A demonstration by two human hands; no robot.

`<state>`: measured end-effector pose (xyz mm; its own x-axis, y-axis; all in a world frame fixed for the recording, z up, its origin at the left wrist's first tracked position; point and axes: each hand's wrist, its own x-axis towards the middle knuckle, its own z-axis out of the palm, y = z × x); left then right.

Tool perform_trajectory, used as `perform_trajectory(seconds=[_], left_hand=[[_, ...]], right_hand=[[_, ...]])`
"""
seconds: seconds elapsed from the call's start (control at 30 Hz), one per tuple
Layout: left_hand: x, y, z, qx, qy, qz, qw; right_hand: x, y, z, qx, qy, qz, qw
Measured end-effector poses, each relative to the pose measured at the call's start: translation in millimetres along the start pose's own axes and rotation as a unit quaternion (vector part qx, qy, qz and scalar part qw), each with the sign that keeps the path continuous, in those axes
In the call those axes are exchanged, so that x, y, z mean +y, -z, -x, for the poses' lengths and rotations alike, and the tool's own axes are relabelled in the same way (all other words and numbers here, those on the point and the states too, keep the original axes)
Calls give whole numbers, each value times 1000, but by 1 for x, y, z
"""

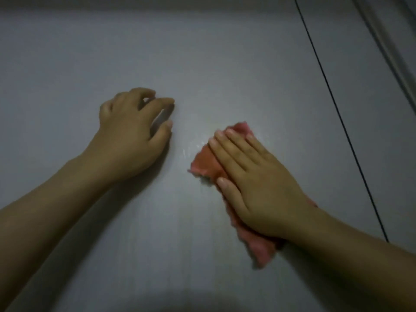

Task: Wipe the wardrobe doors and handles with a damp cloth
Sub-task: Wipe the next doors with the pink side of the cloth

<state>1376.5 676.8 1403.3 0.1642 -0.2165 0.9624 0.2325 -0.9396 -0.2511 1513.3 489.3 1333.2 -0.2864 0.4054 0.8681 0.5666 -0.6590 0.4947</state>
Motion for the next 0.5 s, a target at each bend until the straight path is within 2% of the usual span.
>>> perform_trajectory(seconds=[0.07, 0.1, 0.23, 0.3, 0.33, 0.4, 0.47, 0.5], left_hand=[[-11, 0, 3, 2, -3, 15, 1000], [-15, 0, 3, 3, -9, 24, 1000], [-27, 3, -7, -3, -24, 53, 998], [-30, 2, -7, -5, -36, 48, 998], [-31, 1, -6, -3, -43, 43, 998], [-34, -1, -3, 4, -56, 33, 998], [-35, -2, -2, 6, -61, 28, 998], [-36, -4, -2, 5, -64, 27, 998]], right_hand=[[12, 3, 1, -15, 56, 11, 998], [20, 4, -7, -2, 42, 14, 999], [27, 2, -62, 19, -137, 22, 990], [7, -1, -65, 22, -156, 20, 987], [-7, -1, -57, 20, -132, 15, 991], [-32, -5, -31, -2, -31, 7, 1000], [-35, -4, -14, -33, 64, 6, 997], [-26, -2, -16, -37, 80, 11, 996]])
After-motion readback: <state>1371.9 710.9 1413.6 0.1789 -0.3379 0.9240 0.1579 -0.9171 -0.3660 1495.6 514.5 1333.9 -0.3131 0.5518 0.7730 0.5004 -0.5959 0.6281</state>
